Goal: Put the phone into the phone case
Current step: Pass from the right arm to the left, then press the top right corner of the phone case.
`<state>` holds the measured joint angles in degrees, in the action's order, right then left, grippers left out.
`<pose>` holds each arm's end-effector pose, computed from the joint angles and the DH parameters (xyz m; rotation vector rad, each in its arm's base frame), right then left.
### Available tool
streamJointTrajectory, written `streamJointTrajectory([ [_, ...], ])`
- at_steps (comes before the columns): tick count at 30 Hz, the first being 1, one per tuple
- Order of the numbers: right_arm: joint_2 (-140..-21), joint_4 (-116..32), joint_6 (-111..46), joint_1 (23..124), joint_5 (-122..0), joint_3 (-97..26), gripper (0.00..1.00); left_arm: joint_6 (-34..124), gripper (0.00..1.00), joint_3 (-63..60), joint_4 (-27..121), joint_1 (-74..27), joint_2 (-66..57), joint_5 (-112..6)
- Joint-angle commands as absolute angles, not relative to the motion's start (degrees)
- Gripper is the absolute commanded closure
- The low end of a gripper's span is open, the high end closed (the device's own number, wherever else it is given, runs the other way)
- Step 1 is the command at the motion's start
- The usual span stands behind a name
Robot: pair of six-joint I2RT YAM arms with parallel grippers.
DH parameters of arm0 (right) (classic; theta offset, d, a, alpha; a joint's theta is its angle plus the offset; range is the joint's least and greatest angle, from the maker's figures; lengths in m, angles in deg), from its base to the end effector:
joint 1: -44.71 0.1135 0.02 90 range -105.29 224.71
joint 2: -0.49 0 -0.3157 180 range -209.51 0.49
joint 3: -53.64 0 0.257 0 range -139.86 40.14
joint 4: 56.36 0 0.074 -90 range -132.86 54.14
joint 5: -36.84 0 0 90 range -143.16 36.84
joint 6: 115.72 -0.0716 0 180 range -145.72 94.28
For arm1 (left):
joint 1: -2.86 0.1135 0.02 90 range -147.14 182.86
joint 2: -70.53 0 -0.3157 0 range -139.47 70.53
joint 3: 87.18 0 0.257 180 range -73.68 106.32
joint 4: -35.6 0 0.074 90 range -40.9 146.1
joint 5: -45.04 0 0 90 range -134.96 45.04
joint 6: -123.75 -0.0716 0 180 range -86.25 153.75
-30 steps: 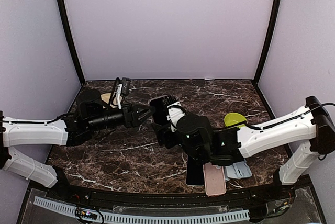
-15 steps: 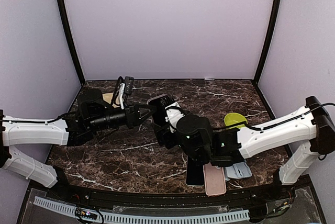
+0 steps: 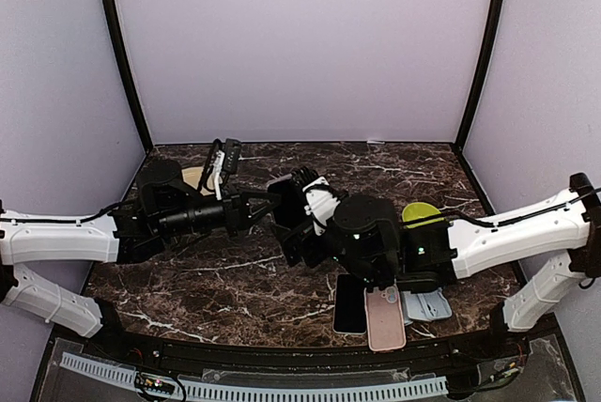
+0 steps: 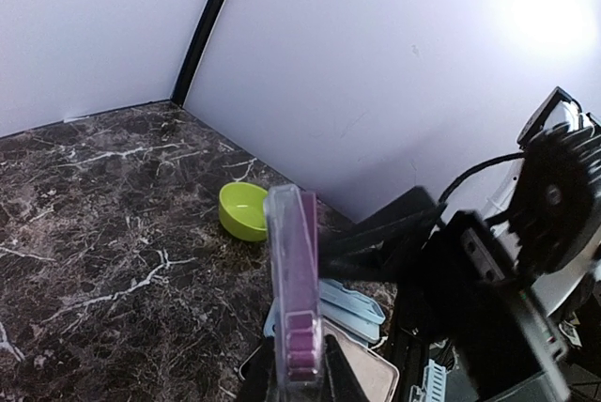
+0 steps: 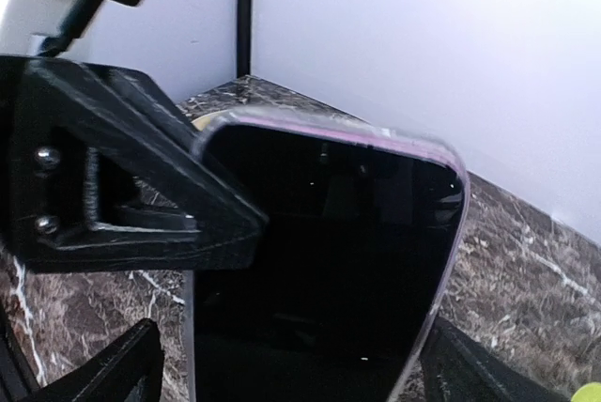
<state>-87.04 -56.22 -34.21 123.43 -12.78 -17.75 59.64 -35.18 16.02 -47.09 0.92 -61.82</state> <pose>0.1192 0.3603 0.3214 -0.6092 1.7014 0.4369 0.1755 -0.2410 0.3366 0.5962 1.5736 -1.2524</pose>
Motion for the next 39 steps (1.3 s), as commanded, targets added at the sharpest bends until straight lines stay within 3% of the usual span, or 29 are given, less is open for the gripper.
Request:
streamJointTrajectory([
  [1,-78.88,-49.53,-33.96,122.67,-25.47,-17.37,0.02,53.33,1.0,-34.92,16.1,-47.12,6.05,-64.86],
  [7,-70.6,-44.54,-34.69,114.57,-59.9,-15.01,0.02,50.65,1.0,-36.19,14.96,-47.12,10.89,-74.68],
  [10,-68.7,-45.55,-33.77,112.48,-69.56,-15.62,0.05,50.98,1.0,-36.24,14.86,-47.23,12.67,-79.71],
  [15,-69.56,-45.74,-31.57,111.6,-72.22,-18.57,0.13,52.27,1.0,-36.05,15.76,-47.92,13.83,-81.55],
  [29,-73.5,-49.73,-32.97,108.74,-77.76,-21.31,0.65,53.88,1.0,-35.41,18.99,-50.03,15.59,-80.13],
  [34,-73.32,-50.46,-34.46,107.2,-77.51,-21.05,1.0,53.38,1.0,-35.37,21.15,-50.09,15.91,-78.83],
  [39,-74.53,-50.9,-35.65,106.28,-81.76,-21.74,1.0,53.46,1.0,-35.54,21.02,-50.14,15.44,-78.11],
])
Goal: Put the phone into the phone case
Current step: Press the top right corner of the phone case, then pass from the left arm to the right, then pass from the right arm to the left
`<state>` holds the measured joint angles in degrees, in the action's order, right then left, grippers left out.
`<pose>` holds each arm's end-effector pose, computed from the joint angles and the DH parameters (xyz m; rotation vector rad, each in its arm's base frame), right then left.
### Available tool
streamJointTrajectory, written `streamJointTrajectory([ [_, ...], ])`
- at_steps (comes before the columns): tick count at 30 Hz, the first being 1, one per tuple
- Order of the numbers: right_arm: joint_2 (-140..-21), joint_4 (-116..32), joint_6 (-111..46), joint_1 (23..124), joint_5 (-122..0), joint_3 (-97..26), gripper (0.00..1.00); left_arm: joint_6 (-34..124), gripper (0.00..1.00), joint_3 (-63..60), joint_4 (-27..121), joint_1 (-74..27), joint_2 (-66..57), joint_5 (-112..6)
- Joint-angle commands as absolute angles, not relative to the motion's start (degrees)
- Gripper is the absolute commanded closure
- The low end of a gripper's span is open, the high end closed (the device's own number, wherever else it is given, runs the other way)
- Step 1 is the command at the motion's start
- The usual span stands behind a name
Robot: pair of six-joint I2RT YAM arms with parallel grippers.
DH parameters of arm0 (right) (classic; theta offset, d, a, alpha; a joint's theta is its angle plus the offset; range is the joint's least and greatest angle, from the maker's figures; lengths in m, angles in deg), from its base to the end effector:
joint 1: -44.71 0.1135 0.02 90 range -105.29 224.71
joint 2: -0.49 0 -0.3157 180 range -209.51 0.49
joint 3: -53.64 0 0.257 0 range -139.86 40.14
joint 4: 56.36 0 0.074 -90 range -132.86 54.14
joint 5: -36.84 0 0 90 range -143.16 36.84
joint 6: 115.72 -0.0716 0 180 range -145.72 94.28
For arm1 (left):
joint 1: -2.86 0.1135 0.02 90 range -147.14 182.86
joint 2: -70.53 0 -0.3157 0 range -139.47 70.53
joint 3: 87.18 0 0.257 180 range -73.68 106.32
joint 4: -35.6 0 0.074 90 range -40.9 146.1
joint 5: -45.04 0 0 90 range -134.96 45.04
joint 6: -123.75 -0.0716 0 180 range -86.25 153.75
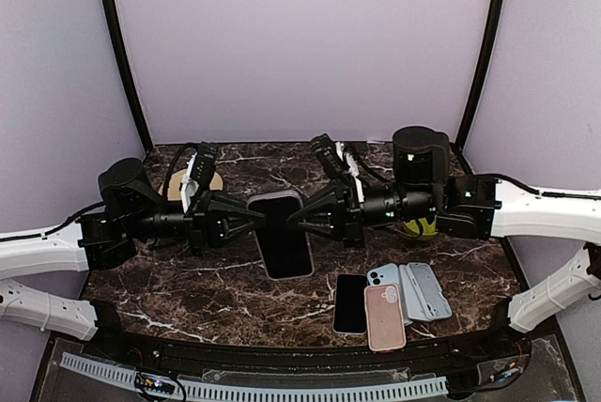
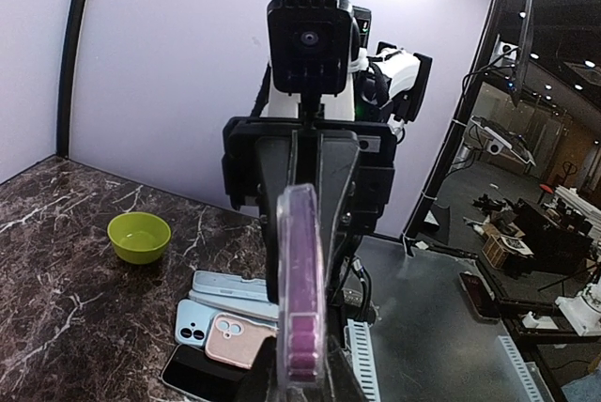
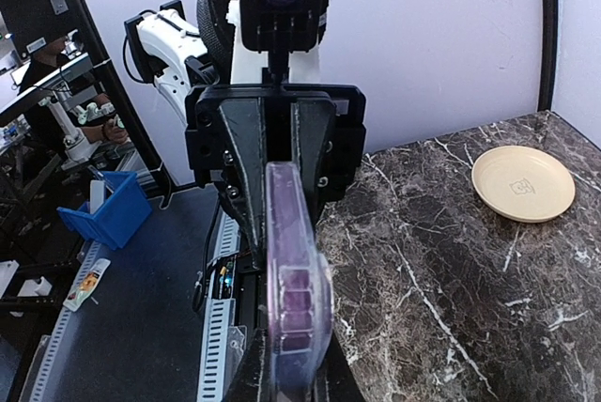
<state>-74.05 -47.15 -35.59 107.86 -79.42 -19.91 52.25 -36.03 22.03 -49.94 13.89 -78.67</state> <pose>0.1203 0.3077 0.3889 -1.1778 1.5252 1.2955 0.1101 -0.2108 0.3714 0.9633 1.3070 -1.4067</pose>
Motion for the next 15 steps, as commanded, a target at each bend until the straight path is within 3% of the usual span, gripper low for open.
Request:
streamJointTrajectory([
  [1,-74.63,-50.94,-35.76,106.03,-82.14,-21.92,1.0,53.41,1.0,-35.54,21.04,-50.14,15.25,-77.75],
  [2,-74.65,-51.01,-36.19,105.76,-82.3,-22.18,1.0,53.41,1.0,-35.71,20.75,-50.14,15.2,-76.84],
  [3,-74.59,-51.47,-36.66,105.38,-82.4,-22.34,1.0,53.42,0.92,-35.84,20.51,-50.14,15.17,-76.11],
  [4,-74.46,-52.23,-37.44,104.95,-82.81,-22.38,1.0,53.48,0.84,-36.36,19.8,-50.18,15.16,-74.54],
  [5,-74.4,-53.31,-38.29,104.43,-83.29,-22.36,1.0,53.5,0.69,-36.69,19.29,-50.16,15.05,-73.59],
  [8,-74.64,-57.33,-41.38,102.87,-85.06,-22.58,1.0,53.48,0.45,-38.68,16.43,-50.14,14.19,-71.01],
  [15,-78.09,-61.86,-45.04,100.76,-89.21,-27.85,1.0,51.55,0.32,-39.31,13.98,-50.16,12.18,-69.77],
])
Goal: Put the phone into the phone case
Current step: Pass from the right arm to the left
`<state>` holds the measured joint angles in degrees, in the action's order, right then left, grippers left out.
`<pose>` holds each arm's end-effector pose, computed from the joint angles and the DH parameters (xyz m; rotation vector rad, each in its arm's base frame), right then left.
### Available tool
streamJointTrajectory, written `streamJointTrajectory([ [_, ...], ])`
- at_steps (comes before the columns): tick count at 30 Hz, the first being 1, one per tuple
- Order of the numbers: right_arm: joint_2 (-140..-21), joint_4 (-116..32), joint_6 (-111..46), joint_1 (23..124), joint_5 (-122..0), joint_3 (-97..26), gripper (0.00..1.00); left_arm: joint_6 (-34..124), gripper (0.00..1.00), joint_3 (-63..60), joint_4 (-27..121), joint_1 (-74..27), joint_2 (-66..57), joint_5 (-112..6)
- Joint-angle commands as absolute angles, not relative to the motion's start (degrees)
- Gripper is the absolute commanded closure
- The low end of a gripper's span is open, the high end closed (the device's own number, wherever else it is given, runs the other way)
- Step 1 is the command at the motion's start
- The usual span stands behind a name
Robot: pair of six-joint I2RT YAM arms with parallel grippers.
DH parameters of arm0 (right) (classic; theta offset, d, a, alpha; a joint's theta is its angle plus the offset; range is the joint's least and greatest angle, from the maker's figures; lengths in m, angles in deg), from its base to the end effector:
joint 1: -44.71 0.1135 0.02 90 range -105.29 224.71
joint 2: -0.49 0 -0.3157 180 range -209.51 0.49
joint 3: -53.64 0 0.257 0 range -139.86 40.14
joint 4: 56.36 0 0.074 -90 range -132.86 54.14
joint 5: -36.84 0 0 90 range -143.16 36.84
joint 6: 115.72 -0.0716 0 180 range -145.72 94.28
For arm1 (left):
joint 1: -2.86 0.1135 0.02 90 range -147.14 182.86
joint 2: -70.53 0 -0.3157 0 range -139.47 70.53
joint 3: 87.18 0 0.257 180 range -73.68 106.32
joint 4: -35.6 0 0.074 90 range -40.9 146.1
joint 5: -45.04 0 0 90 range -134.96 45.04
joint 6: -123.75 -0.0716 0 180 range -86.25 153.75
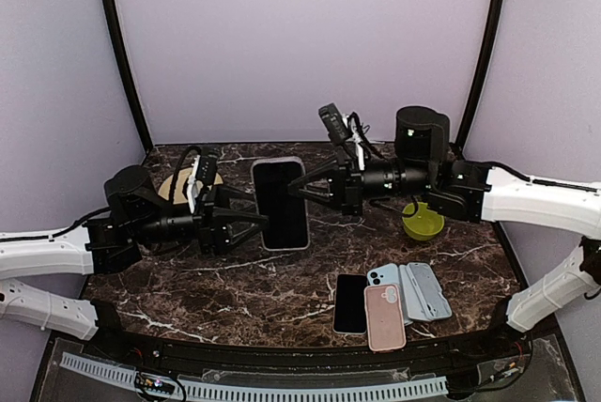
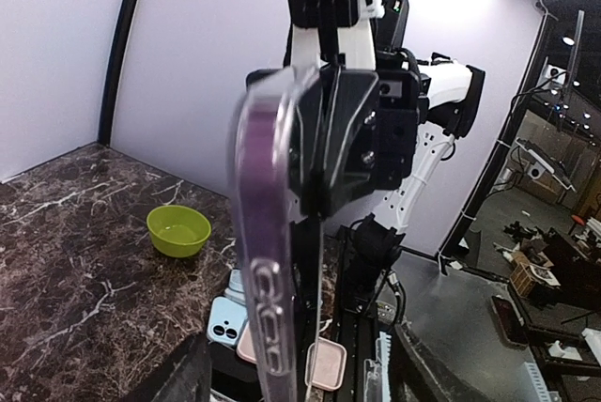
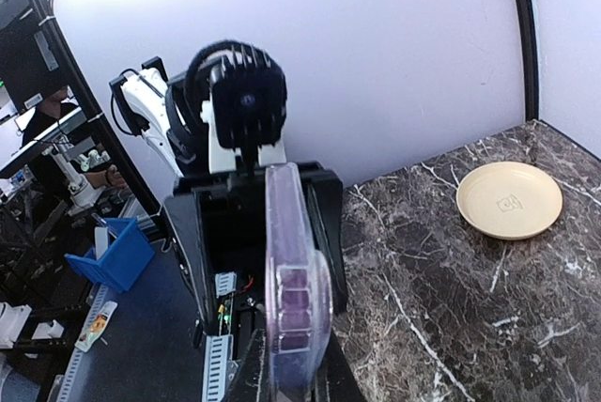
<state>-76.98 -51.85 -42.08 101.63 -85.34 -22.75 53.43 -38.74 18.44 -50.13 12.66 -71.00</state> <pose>0.1549 0.3077 0.4037 -1.0682 1.5289 1.3942 0.1210 -0.2127 0.3573 0.8362 1.3654 -1.3383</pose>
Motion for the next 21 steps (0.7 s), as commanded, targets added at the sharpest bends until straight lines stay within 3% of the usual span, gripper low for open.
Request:
streamJointTrajectory([
  [1,-78.88,-62.32,-45.24,100.3,-90.29,-28.66,1.0,50.82,0.31,-38.89,13.74,-50.15,11.95,-70.12],
  [4,-81.73,-65.47,-48.1,97.99,-94.63,-30.82,1.0,47.39,0.37,-37.31,13.5,-50.19,10.83,-70.0],
  [6,-83.41,-67.43,-50.33,96.58,-97.84,-32.12,1.0,46.91,0.57,-37.09,12.47,-50.2,10.82,-70.34],
  [12,-86.34,-61.98,-47.76,95.03,-101.16,-35.84,1.0,46.11,0.99,-37.78,10.47,-50.17,11.34,-71.45],
  [16,-85.78,-59.11,-45.37,94.98,-102.09,-36.18,0.98,45.18,1.0,-36.82,11.99,-50.12,9.81,-71.11],
  [18,-84.83,-57.57,-43.26,94.94,-101.48,-36.01,0.77,45.67,1.0,-36.71,10.85,-50.07,9.15,-71.28],
  [21,-83.51,-55.52,-40.62,94.85,-98.88,-36.14,0.68,45.57,1.0,-36.14,10.06,-50.05,8.28,-72.76],
])
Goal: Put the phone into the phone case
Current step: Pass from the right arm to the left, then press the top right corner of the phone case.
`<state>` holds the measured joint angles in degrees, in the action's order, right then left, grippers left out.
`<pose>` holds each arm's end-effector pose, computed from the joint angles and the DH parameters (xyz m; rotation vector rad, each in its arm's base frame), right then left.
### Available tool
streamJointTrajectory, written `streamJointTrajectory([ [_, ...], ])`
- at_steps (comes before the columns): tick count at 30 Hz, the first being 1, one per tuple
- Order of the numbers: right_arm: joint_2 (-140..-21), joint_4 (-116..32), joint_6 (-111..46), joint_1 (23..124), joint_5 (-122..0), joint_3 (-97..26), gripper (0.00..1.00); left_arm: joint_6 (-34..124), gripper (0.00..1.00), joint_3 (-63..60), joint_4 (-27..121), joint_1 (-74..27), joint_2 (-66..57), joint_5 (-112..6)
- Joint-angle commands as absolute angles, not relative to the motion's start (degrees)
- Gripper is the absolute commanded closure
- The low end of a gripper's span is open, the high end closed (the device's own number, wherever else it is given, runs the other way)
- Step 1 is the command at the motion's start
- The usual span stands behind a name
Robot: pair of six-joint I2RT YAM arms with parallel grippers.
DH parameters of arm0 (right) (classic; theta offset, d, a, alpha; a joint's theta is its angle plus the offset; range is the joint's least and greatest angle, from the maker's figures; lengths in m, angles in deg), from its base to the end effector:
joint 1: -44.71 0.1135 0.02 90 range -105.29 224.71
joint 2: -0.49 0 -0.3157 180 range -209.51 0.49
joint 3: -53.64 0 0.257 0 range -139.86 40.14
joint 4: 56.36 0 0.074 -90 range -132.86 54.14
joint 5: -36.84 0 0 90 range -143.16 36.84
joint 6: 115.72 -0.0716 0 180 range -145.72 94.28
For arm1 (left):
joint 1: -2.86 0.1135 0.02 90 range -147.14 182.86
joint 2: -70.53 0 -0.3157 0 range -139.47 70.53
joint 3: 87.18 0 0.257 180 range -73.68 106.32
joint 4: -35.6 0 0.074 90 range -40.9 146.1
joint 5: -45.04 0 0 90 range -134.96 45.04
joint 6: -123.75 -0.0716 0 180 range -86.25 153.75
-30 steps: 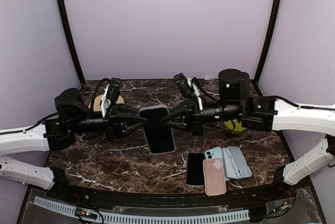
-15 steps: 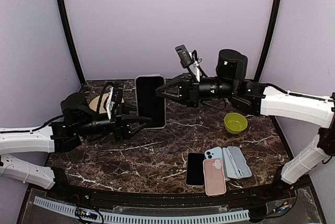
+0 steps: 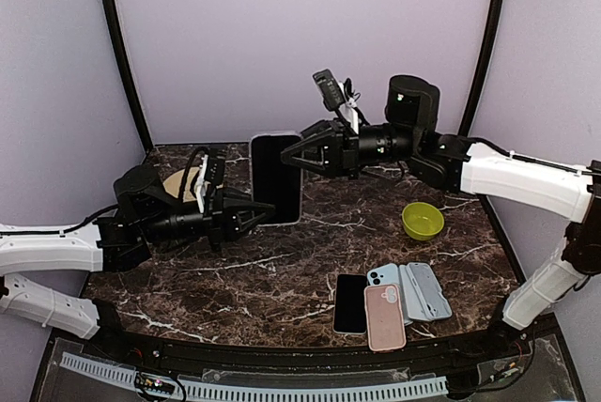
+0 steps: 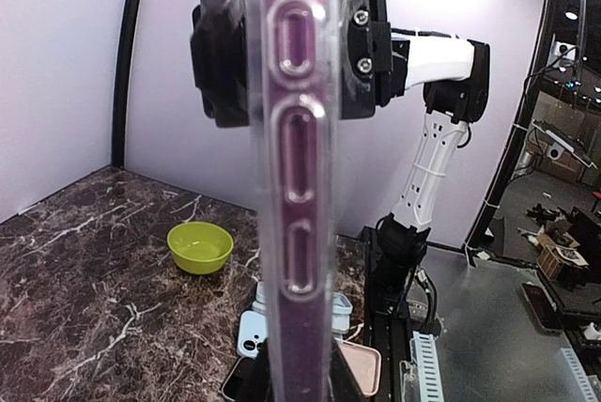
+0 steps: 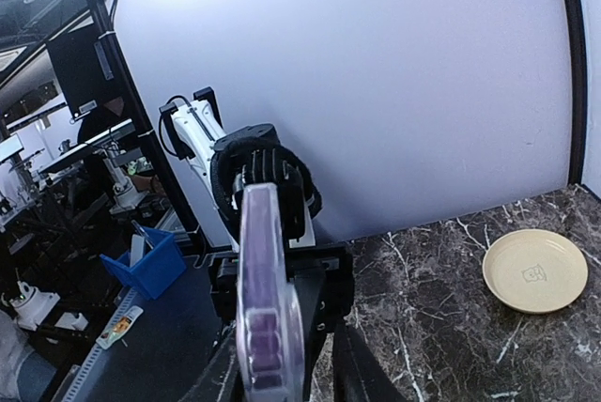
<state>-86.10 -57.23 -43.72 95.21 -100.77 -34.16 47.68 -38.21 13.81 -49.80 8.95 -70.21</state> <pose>0.2011 0.3271 0.4385 -1.1624 1.3451 1.5330 0.1319 -0.2233 0.3572 0.8706 1.2857 -1.2493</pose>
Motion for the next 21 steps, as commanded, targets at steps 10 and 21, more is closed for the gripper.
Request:
streamJointTrajectory([
  [10,-84.7,-55.44,-42.04,94.63,-101.81,-36.05,0.82,46.22,1.0,-36.12,9.19,-50.05,7.41,-74.7],
  [21,-83.64,-57.41,-43.45,94.37,-100.95,-33.09,0.58,51.62,1.0,-38.06,2.64,-49.97,7.05,-72.24],
])
